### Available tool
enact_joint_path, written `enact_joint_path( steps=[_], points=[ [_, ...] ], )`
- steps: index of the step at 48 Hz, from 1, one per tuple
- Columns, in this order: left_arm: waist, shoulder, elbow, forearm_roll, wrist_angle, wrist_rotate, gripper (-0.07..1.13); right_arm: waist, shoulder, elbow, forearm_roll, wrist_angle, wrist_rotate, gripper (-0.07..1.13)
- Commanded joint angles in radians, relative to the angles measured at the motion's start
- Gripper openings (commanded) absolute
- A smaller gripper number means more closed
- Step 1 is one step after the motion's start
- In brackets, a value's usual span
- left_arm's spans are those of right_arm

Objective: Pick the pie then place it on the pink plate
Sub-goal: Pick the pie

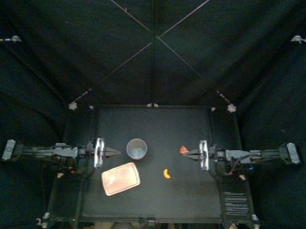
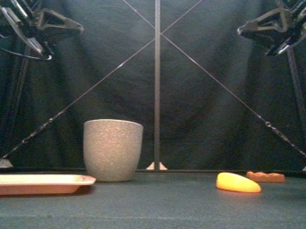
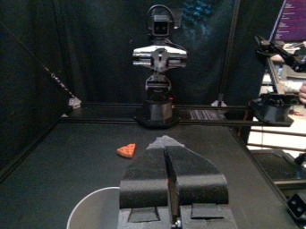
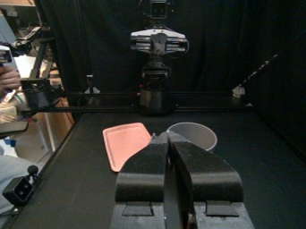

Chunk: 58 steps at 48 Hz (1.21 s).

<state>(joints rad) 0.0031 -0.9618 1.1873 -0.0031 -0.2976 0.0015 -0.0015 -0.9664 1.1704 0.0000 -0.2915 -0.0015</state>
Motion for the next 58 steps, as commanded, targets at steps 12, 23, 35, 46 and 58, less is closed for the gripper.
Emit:
enact_joint_path(
  steps=[12,23,35,46,58],
  points=[
    [0.160,0.009,-0.035,0.002,-0.002,0.002,0.02,-0.222,0.126,-0.006,0.117,0.080,0.032,0.07],
    [0.178,0.009,-0.041,0.018,-0.011,0.002,0.02,-0.397,0.212,-0.003,0.196,0.227,0.034,0.63],
    [0.178,0.009,-0.038,0.021,-0.011,0.002,0.02,-0.414,0.261,-0.003,0.218,0.253,0.034,1.09],
    [0.178,0.009,-0.032,0.029,-0.011,0.002,0.02,-0.408,0.356,-0.020,0.218,0.422,0.035,1.05],
    [0.181,0.009,-0.021,0.049,-0.028,0.003,0.02,-0.410,0.528,-0.103,0.161,0.646,0.032,1.05]
  ],
)
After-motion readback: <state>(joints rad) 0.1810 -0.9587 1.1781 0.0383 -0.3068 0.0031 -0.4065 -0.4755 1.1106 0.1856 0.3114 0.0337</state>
